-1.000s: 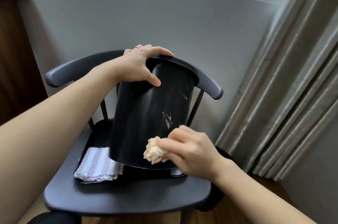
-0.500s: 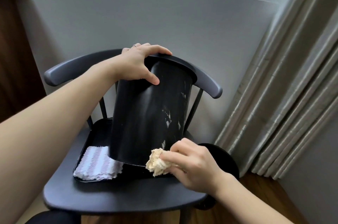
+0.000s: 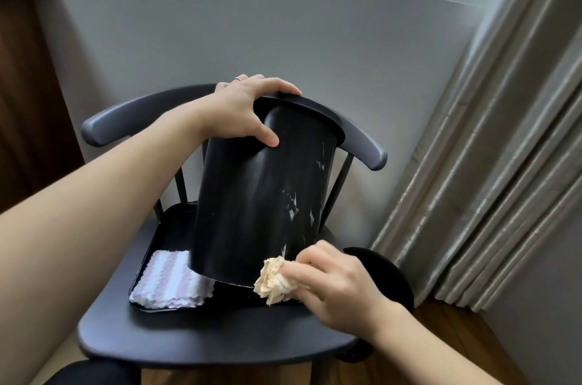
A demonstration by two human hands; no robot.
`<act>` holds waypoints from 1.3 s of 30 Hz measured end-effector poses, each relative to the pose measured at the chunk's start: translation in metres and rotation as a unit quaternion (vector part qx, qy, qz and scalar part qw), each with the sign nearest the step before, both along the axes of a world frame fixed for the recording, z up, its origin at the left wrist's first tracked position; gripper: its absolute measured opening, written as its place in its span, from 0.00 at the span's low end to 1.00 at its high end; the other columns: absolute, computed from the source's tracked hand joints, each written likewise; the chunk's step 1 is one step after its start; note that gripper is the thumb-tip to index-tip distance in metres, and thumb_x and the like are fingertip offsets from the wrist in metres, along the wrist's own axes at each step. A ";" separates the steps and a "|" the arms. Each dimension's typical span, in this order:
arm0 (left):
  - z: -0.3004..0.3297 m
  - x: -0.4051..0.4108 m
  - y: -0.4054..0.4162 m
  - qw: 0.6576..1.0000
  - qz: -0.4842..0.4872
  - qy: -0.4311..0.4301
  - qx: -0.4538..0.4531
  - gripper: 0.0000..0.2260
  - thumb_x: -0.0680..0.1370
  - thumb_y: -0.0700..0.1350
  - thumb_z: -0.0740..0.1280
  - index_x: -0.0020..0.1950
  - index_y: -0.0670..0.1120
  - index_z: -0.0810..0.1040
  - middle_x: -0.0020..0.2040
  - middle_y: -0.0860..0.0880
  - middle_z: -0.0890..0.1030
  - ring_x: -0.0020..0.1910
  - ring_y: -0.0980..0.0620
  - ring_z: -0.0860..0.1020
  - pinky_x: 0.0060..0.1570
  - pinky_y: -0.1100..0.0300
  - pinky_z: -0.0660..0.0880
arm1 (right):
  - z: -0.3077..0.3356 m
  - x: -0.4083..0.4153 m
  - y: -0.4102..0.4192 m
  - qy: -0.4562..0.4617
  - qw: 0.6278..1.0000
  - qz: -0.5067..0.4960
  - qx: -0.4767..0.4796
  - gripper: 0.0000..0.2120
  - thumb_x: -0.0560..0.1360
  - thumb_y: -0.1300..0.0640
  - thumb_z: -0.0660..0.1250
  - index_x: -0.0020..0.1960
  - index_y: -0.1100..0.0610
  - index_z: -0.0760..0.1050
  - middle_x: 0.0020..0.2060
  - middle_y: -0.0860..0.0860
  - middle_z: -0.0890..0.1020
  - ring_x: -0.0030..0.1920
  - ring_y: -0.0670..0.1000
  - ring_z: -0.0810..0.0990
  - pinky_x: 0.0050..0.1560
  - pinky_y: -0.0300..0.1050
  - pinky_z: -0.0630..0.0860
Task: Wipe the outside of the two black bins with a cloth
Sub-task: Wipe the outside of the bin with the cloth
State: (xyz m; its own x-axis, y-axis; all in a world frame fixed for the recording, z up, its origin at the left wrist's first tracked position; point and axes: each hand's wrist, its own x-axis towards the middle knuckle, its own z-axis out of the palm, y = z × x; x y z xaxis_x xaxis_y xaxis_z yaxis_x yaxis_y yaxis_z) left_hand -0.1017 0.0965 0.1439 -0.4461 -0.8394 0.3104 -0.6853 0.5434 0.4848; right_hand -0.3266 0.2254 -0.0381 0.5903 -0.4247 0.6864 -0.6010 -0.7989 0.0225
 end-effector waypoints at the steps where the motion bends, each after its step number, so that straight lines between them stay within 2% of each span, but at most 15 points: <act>1: 0.000 0.000 0.000 1.000 0.000 -0.001 -0.001 0.35 0.69 0.47 0.80 0.66 0.75 0.69 0.63 0.58 0.72 0.72 0.50 0.61 0.65 0.57 0.57 | 0.007 -0.001 -0.004 0.001 1.000 -0.011 -0.013 0.06 0.76 0.60 0.71 0.53 0.57 0.82 0.41 0.52 0.80 0.38 0.55 0.76 0.34 0.48 0.76; 6: 0.000 0.002 0.000 1.000 0.006 0.000 0.005 0.36 0.68 0.47 0.80 0.63 0.78 0.68 0.61 0.60 0.71 0.72 0.49 0.61 0.68 0.55 0.59 | 0.051 0.003 -0.037 -0.122 0.985 -0.115 -0.035 0.10 0.76 0.58 0.73 0.55 0.60 0.83 0.44 0.53 0.81 0.42 0.58 0.79 0.42 0.53 0.79; 8: 0.000 0.004 0.001 1.000 0.007 0.001 0.005 0.35 0.69 0.47 0.80 0.64 0.77 0.69 0.61 0.60 0.71 0.72 0.50 0.61 0.68 0.55 0.59 | 0.055 0.006 -0.043 -0.147 0.981 -0.121 -0.025 0.11 0.75 0.58 0.73 0.56 0.61 0.82 0.45 0.54 0.82 0.43 0.58 0.79 0.45 0.53 0.79; 10: 0.000 0.004 0.001 1.000 0.007 0.003 0.002 0.35 0.69 0.47 0.80 0.65 0.76 0.69 0.63 0.59 0.71 0.72 0.51 0.61 0.67 0.56 0.58 | 0.046 0.006 -0.038 -0.143 0.986 -0.090 -0.014 0.12 0.74 0.58 0.74 0.55 0.62 0.82 0.44 0.54 0.81 0.43 0.58 0.79 0.44 0.53 0.79; 13: 0.000 0.005 0.001 1.000 0.004 0.008 0.003 0.35 0.69 0.47 0.80 0.65 0.75 0.70 0.65 0.57 0.71 0.73 0.50 0.61 0.67 0.56 0.58 | 0.021 0.003 -0.021 -0.079 0.997 -0.027 -0.003 0.11 0.74 0.57 0.74 0.54 0.61 0.82 0.44 0.54 0.80 0.42 0.56 0.79 0.38 0.51 0.79; 16: 0.001 0.004 0.001 1.000 0.003 0.004 0.004 0.35 0.68 0.47 0.80 0.65 0.76 0.69 0.66 0.57 0.72 0.73 0.49 0.61 0.73 0.52 0.59 | 0.019 0.000 -0.019 -0.031 0.999 -0.013 -0.020 0.08 0.75 0.58 0.73 0.53 0.60 0.83 0.43 0.54 0.81 0.40 0.56 0.79 0.37 0.49 0.78; 19: 0.001 0.004 0.002 1.000 0.006 0.000 0.006 0.36 0.68 0.47 0.81 0.64 0.77 0.69 0.65 0.58 0.72 0.73 0.48 0.62 0.75 0.48 0.60 | 0.041 0.001 -0.035 -0.069 0.995 -0.064 -0.035 0.09 0.74 0.61 0.74 0.53 0.61 0.82 0.43 0.54 0.81 0.41 0.58 0.79 0.39 0.51 0.79; 23: 0.000 0.003 0.002 1.000 0.008 0.002 0.010 0.36 0.68 0.48 0.81 0.63 0.78 0.68 0.63 0.59 0.70 0.72 0.47 0.62 0.72 0.51 0.60 | 0.062 0.008 -0.052 -0.157 0.980 -0.118 -0.026 0.11 0.73 0.62 0.74 0.56 0.61 0.82 0.45 0.53 0.81 0.44 0.57 0.79 0.48 0.51 0.78; 26: 0.001 0.003 0.002 1.000 0.004 0.004 0.008 0.35 0.68 0.48 0.81 0.62 0.78 0.69 0.64 0.59 0.71 0.72 0.48 0.62 0.73 0.50 0.60 | 0.048 0.009 -0.045 -0.165 0.983 -0.082 -0.011 0.10 0.73 0.63 0.74 0.54 0.62 0.81 0.45 0.54 0.81 0.44 0.57 0.79 0.47 0.52 0.78; 30: 0.001 0.004 0.001 1.000 0.002 0.004 0.008 0.35 0.68 0.47 0.81 0.63 0.77 0.69 0.66 0.58 0.72 0.74 0.48 0.61 0.76 0.46 0.60 | 0.019 0.006 -0.025 -0.090 0.996 -0.019 -0.001 0.10 0.76 0.58 0.71 0.53 0.63 0.82 0.44 0.55 0.80 0.42 0.57 0.79 0.41 0.51 0.78; 32: 0.001 0.005 0.001 1.000 0.003 0.004 0.011 0.36 0.68 0.47 0.81 0.64 0.76 0.69 0.67 0.58 0.72 0.74 0.48 0.61 0.76 0.46 0.60 | 0.021 0.005 -0.026 -0.078 0.997 -0.016 -0.005 0.09 0.76 0.59 0.72 0.53 0.63 0.82 0.44 0.55 0.81 0.42 0.57 0.79 0.41 0.51 0.79; 36: 0.000 0.005 0.003 1.000 0.006 0.005 0.013 0.36 0.68 0.47 0.80 0.65 0.76 0.69 0.67 0.58 0.71 0.73 0.48 0.62 0.71 0.52 0.60 | 0.053 0.007 -0.044 -0.160 0.986 -0.034 -0.016 0.09 0.73 0.63 0.74 0.52 0.64 0.81 0.45 0.55 0.82 0.45 0.56 0.80 0.48 0.50 0.78; 39: 0.000 0.005 0.004 1.000 0.006 0.008 0.013 0.35 0.68 0.47 0.80 0.65 0.76 0.69 0.65 0.58 0.71 0.72 0.47 0.62 0.70 0.53 0.60 | 0.081 0.007 -0.060 -0.218 0.975 -0.044 -0.022 0.10 0.74 0.61 0.73 0.54 0.61 0.81 0.47 0.51 0.82 0.48 0.52 0.80 0.53 0.46 0.76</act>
State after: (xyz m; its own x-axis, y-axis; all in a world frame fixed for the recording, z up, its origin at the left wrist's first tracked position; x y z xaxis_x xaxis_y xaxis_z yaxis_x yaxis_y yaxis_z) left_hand -0.0966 0.1005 0.1437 -0.4313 -0.8526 0.2951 -0.6834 0.5223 0.5101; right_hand -0.3194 0.1655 0.0428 0.2014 -0.4250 0.8825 -0.6274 -0.7479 -0.2170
